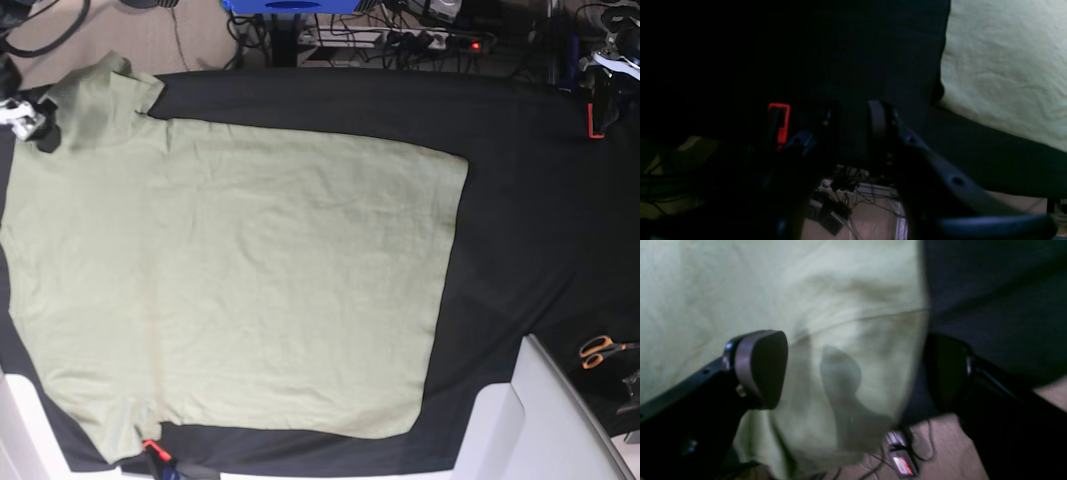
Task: Fold the T-shirt properly
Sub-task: 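Move right gripper to the shirt shoulder, left gripper to the opposite corner, then lower both grippers and pinch the green shirt's edge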
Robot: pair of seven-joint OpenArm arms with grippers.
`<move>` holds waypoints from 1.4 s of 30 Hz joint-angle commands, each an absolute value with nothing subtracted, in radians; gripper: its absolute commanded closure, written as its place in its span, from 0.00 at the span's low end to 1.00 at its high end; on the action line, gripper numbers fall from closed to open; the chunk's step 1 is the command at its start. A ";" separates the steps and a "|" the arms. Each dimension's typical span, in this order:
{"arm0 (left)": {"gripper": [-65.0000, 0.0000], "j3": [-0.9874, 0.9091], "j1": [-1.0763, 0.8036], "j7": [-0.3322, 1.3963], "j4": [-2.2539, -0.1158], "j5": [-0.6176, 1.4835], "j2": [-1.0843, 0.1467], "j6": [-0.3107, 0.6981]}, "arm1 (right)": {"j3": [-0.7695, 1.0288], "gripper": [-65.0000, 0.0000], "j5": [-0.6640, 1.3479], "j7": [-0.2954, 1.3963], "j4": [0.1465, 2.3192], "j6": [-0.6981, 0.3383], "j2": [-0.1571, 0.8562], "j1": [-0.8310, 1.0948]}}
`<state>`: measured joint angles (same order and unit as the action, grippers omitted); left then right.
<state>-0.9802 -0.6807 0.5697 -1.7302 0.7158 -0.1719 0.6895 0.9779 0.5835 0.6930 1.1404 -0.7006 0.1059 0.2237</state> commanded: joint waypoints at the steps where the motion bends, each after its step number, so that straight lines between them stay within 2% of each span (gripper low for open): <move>1: 0.80 -0.989 -0.691 0.547 -1.744 0.737 -0.185 0.698 | 0.969 0.09 0.562 0.740 1.141 -0.698 0.094 0.242; 7: 0.80 -0.987 -0.690 0.545 -1.742 0.737 -0.185 0.698 | 0.906 0.09 0.562 0.739 1.141 -0.698 0.071 0.282; 10: 0.80 -0.986 -0.670 0.545 -1.742 0.737 -0.185 0.698 | 0.881 0.17 0.562 0.736 1.141 -0.698 0.058 0.298; 14: 0.80 -0.969 -0.638 0.545 -1.719 0.696 -0.179 0.698 | 0.842 0.41 0.562 0.734 1.141 -0.698 0.054 0.305; 16: 0.80 -0.940 -0.628 0.545 -1.719 0.630 -0.177 0.698 | 0.822 0.61 0.562 0.734 1.141 -0.698 0.059 0.305; 18: 0.80 -0.900 -0.625 0.545 -1.719 0.582 -0.166 0.698 | 0.811 0.89 0.561 0.739 1.141 -0.698 0.059 0.305; 19: 0.80 -0.886 -0.618 0.545 -1.719 0.573 -0.162 0.698 | 0.811 1.00 0.558 0.740 1.139 -0.698 0.059 0.305; 22: 0.79 -0.868 -0.582 0.545 -1.679 0.570 -0.137 0.698 | 0.811 0.95 0.558 0.740 1.135 -0.698 0.059 0.305; 24: 0.78 -0.866 -0.553 0.547 -1.639 0.570 -0.133 0.698 | 0.812 1.00 0.558 0.739 1.135 -0.698 0.059 0.305; 31: 0.80 -0.866 -0.481 0.549 -1.504 0.575 -0.116 0.698 | 0.812 0.99 0.555 0.740 1.133 -0.698 0.059 0.306; 34: 0.76 -0.865 -0.447 0.549 -1.460 0.573 -0.102 0.698 | 0.812 0.99 0.555 0.740 1.133 -0.698 0.059 0.306; 37: 0.61 -0.805 -0.430 0.549 -1.438 0.575 -0.107 0.698 | 0.812 0.99 0.555 0.740 1.133 -0.698 0.061 0.306; 40: 0.39 -0.728 -0.427 0.549 -1.442 0.575 -0.104 0.698 | 0.811 0.99 0.555 0.742 1.133 -0.698 0.061 0.306; 42: 0.29 -0.688 -0.407 0.549 -1.432 0.575 -0.102 0.698 | 0.811 0.99 0.555 0.742 1.133 -0.698 0.061 0.306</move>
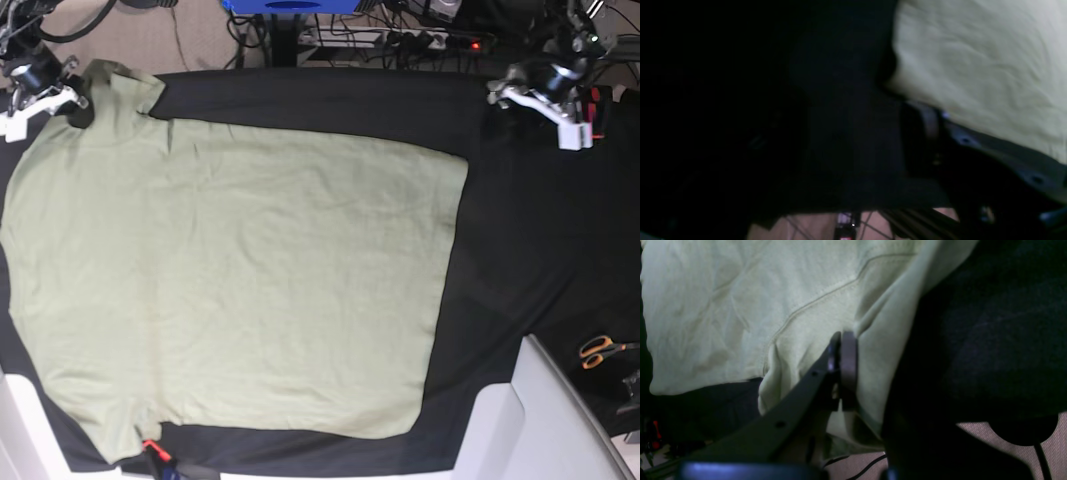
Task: Fold the T-shirt properly
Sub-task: 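Lower both grippers and pinch the green shirt's edge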
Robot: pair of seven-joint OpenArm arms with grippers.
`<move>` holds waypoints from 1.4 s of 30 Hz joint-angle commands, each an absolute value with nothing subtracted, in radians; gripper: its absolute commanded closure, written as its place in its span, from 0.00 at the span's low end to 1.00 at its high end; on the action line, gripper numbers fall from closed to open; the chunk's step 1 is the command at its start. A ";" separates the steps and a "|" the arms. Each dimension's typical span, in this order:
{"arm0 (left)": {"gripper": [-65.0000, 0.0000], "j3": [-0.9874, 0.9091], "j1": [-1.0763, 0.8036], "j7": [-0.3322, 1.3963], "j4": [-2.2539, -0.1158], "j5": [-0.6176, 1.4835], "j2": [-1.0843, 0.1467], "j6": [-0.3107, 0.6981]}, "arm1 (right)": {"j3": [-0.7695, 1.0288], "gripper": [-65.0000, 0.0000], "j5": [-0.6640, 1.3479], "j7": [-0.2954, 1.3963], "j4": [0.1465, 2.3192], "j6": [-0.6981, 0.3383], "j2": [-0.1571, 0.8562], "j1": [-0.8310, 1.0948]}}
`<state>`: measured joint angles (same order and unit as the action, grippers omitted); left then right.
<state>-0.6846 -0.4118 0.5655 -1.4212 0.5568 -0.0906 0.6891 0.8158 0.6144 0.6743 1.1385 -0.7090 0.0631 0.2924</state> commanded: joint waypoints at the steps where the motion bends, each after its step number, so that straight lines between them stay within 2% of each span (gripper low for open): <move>1: 0.26 -0.674 -0.398 0.549 -1.423 0.575 -0.101 0.698 | 0.811 0.99 0.555 0.742 1.133 -0.698 0.061 0.306; 12: 0.24 -0.547 -0.263 0.542 -1.233 0.572 -0.099 0.698 | 0.811 1.00 0.553 0.742 1.133 -0.698 0.062 0.306; 18: 0.24 -0.483 -0.262 0.446 -1.198 0.570 -0.090 0.698 | 0.811 1.00 0.553 0.742 1.133 -0.698 0.081 0.306; 20: 0.31 -0.476 -0.265 0.443 -1.185 0.570 -0.088 0.698 | 0.811 1.00 0.553 0.742 1.133 -0.698 0.082 0.306; 21: 0.37 -0.478 -0.266 0.440 -1.175 0.570 -0.087 0.698 | 0.811 1.00 0.553 0.742 1.133 -0.698 0.082 0.306; 26: 0.80 -0.489 -0.266 0.438 -1.133 0.572 -0.091 0.698 | 0.811 1.00 0.553 0.742 1.133 -0.698 0.082 0.306; 29: 1.00 -0.490 -0.275 0.438 -1.136 0.573 -0.094 0.698 | 0.811 1.00 0.553 0.742 1.133 -0.698 0.082 0.306; 34: 1.00 -0.490 -0.285 0.441 -1.161 0.575 -0.094 0.698 | 0.809 1.00 0.553 0.743 1.141 -0.698 0.082 0.314; 41: 1.00 -0.492 -0.372 0.446 -1.379 0.576 -0.084 0.694 | 0.811 1.00 0.553 0.789 1.245 -0.698 0.082 0.340; 42: 1.00 -0.492 -0.381 0.446 -1.406 0.576 -0.079 0.661 | 0.812 1.00 0.553 0.811 1.271 -0.698 0.082 0.340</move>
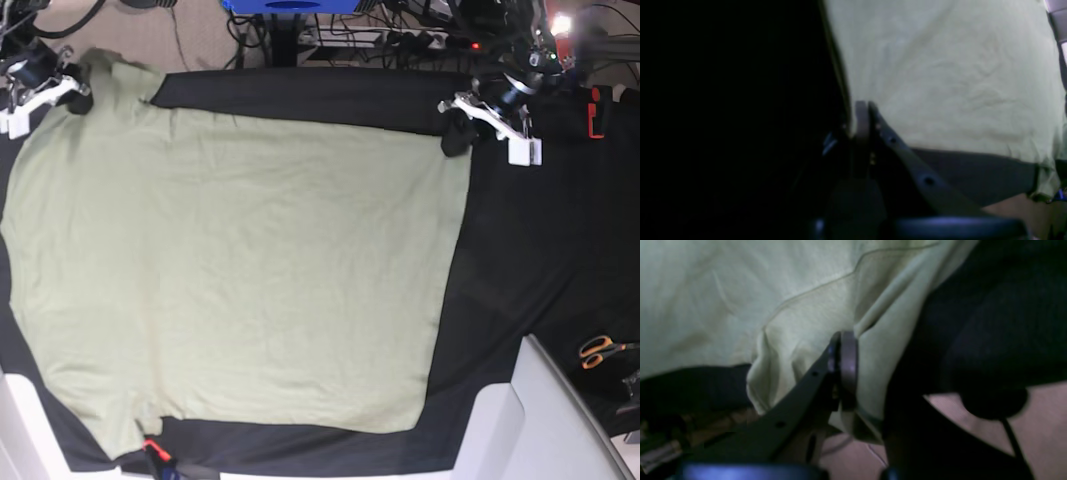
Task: Fold the T-shirt properly
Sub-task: 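Lower both grippers and pinch the green shirt's edge, then drag the shirt toward the robot base with both grippers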
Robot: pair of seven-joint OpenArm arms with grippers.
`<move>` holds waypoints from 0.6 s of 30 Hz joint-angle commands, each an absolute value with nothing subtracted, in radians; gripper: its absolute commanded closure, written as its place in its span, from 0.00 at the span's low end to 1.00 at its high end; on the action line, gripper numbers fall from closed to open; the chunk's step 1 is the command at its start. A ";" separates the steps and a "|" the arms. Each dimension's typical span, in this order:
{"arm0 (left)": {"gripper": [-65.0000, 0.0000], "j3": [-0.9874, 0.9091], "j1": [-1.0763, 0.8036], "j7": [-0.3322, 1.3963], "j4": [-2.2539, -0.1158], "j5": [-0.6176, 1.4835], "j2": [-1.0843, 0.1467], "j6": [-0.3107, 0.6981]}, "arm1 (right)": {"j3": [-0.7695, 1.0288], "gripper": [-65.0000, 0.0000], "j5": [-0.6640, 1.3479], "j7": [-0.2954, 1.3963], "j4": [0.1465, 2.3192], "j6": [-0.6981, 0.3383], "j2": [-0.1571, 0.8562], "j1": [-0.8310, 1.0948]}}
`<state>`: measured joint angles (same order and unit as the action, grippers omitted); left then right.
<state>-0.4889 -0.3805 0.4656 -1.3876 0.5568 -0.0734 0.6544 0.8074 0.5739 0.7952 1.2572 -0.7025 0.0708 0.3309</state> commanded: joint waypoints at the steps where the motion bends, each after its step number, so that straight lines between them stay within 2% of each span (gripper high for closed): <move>1: 1.00 -0.492 -0.387 0.446 -1.429 0.576 -0.073 0.631 | 0.816 1.00 0.553 0.829 1.296 -0.698 0.082 0.340; 3: 1.00 -0.490 -0.390 0.447 -1.472 0.576 -0.070 0.598 | 0.814 1.00 0.553 0.863 1.359 -0.698 0.082 0.340; 7: 1.00 -0.490 -0.394 0.545 -1.555 0.576 -0.062 0.591 | 0.816 1.00 0.555 0.935 1.449 -0.698 0.082 0.318; 15: 1.00 -0.492 -0.328 0.661 -1.618 0.576 -0.025 0.588 | 0.812 1.00 0.553 1.092 1.457 -0.698 0.145 0.189; 18: 1.00 -0.492 -0.297 0.679 -1.618 0.576 -0.024 0.550 | 0.808 1.00 0.553 1.102 1.455 -0.698 0.156 0.145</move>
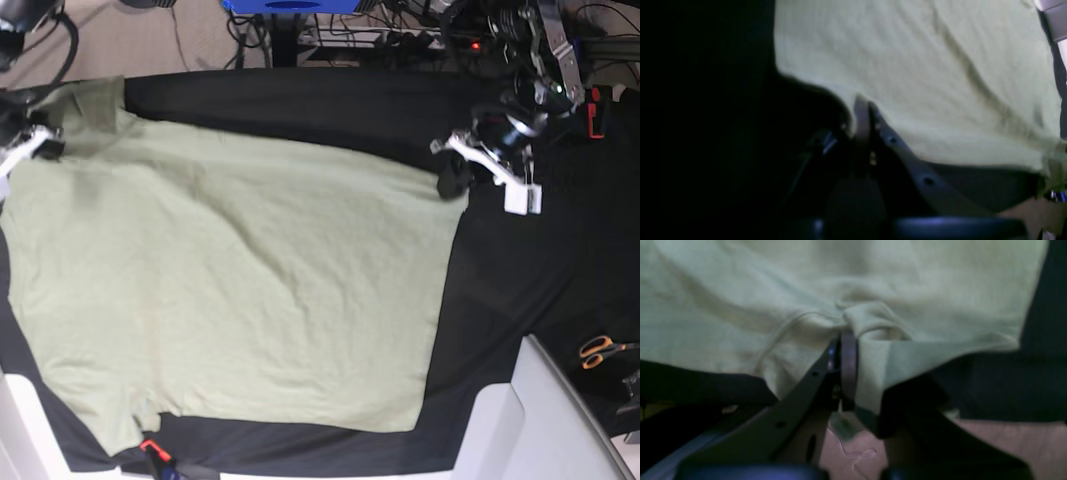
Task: Fold the T-shirt properly
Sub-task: 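Drag the shirt toward the robot base with both grippers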
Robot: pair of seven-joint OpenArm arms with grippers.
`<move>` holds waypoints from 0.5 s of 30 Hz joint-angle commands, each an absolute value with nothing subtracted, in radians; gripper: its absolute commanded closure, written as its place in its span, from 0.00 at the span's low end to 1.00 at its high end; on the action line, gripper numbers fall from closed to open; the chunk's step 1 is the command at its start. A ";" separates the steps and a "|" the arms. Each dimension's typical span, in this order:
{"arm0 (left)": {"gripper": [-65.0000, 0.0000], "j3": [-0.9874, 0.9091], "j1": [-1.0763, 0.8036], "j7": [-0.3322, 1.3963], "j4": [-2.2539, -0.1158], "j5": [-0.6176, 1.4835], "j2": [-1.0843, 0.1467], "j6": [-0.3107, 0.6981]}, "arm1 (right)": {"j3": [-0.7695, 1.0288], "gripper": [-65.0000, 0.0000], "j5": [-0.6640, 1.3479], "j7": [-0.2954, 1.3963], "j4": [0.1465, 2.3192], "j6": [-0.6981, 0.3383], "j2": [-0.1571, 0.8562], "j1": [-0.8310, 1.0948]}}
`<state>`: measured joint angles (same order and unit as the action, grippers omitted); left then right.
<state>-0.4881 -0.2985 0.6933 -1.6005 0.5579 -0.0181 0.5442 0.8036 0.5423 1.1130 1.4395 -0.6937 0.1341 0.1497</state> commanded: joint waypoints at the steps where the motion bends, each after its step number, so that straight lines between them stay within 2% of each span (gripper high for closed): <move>1: 1.00 -0.490 -0.286 0.679 -1.618 0.576 -0.024 0.522 | 0.808 1.00 0.553 1.115 1.454 -0.698 0.157 0.130; 5: 1.00 -0.479 -0.246 0.679 -1.618 0.576 -0.022 0.472 | 0.762 1.00 0.553 1.129 1.382 -0.698 0.191 0.071; 15: 1.00 -0.490 -0.143 0.769 -1.615 0.572 -0.022 0.467 | 0.653 1.00 0.553 1.059 1.230 -0.698 0.269 -0.007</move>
